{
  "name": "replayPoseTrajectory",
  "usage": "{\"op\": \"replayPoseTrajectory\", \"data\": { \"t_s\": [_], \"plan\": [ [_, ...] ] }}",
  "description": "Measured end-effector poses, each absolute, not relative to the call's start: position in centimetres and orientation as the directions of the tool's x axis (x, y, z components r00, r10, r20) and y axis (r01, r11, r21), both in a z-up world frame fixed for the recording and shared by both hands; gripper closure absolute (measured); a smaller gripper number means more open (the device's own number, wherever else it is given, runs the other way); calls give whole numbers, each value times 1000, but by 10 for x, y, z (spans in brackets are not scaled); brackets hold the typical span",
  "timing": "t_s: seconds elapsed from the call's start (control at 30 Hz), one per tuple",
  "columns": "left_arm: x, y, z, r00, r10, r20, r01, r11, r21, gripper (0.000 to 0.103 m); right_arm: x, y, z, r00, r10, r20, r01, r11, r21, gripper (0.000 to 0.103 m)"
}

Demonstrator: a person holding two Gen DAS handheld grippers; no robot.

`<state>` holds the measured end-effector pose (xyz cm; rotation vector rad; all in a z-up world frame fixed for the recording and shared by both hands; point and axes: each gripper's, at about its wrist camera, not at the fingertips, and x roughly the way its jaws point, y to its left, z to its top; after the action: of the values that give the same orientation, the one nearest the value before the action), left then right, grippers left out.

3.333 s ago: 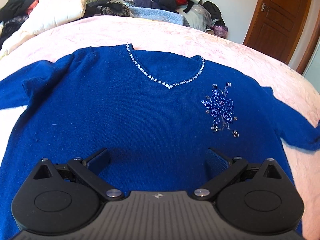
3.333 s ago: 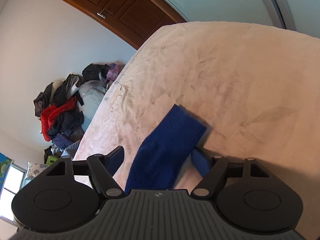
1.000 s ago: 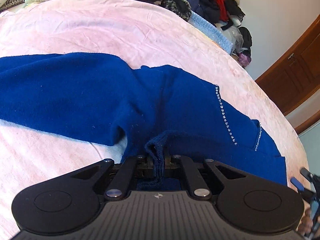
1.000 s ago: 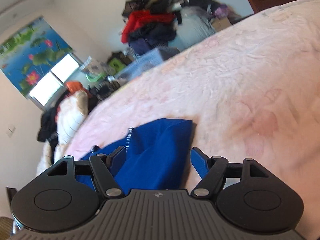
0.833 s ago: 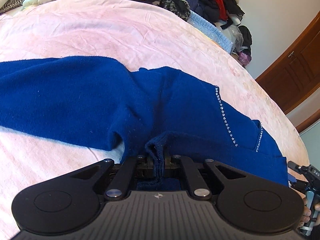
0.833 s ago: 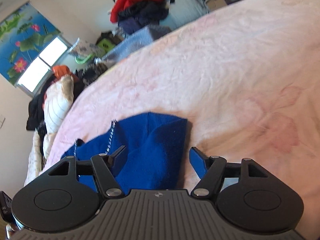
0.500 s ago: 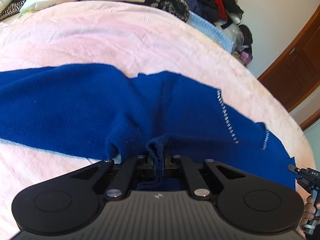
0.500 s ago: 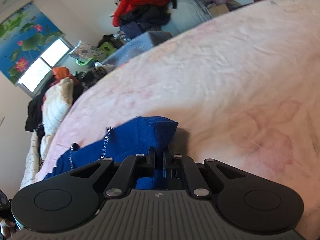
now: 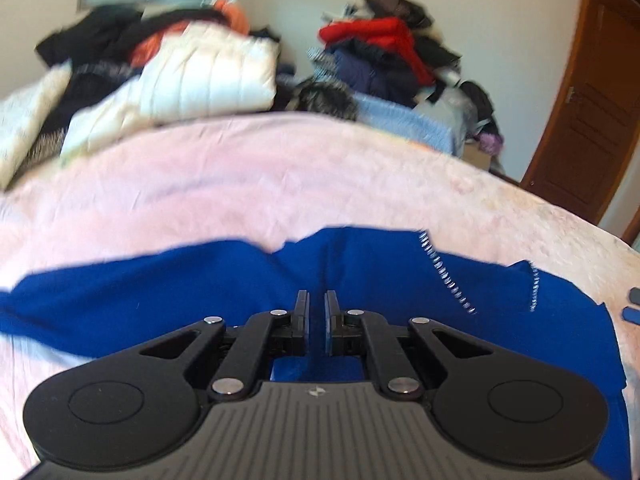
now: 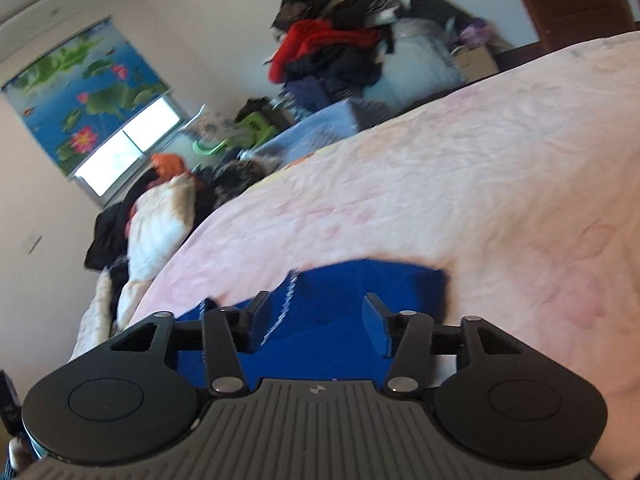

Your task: Fold small clothes

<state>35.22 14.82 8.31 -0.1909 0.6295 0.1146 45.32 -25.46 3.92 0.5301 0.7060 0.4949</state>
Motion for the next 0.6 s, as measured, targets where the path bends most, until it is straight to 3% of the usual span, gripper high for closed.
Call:
{"op": "replayPoseTrajectory", "data": {
  "t_s": [0.1, 0.2, 0.23, 0.3, 0.37, 0.47, 0.6],
  "plan": [
    [357, 126, 83, 813, -14, -582, -88, 985, -147, 97, 455, -221, 30, 601, 610, -517, -291, 769, 569, 47],
    [372, 112, 61, 758, -106, -644, -28, 980, -195, 96, 458, -207, 13, 549, 613, -568, -275, 774, 570, 47],
    [379, 111, 47, 729, -115, -675, -37, 978, -206, 96, 459, -206, 7, 539, 596, -595, -257, 789, 558, 41],
    [388, 119, 18, 669, -141, -730, -79, 963, -258, 96, 456, -215, -3, 546, 619, -565, -258, 765, 590, 44],
    [380, 133, 5, 729, -190, -658, -71, 935, -348, 96, 453, -223, -7, 548, 647, -530, -254, 733, 631, 44],
    [370, 153, 5, 739, -218, -637, -133, 880, -456, 95, 443, -224, -10, 573, 654, -494, -297, 728, 618, 44],
    [333, 181, 20, 816, -54, -576, -238, 876, -419, 95, 430, -216, -10, 616, 626, -478, -348, 761, 547, 44]
  ]
}}
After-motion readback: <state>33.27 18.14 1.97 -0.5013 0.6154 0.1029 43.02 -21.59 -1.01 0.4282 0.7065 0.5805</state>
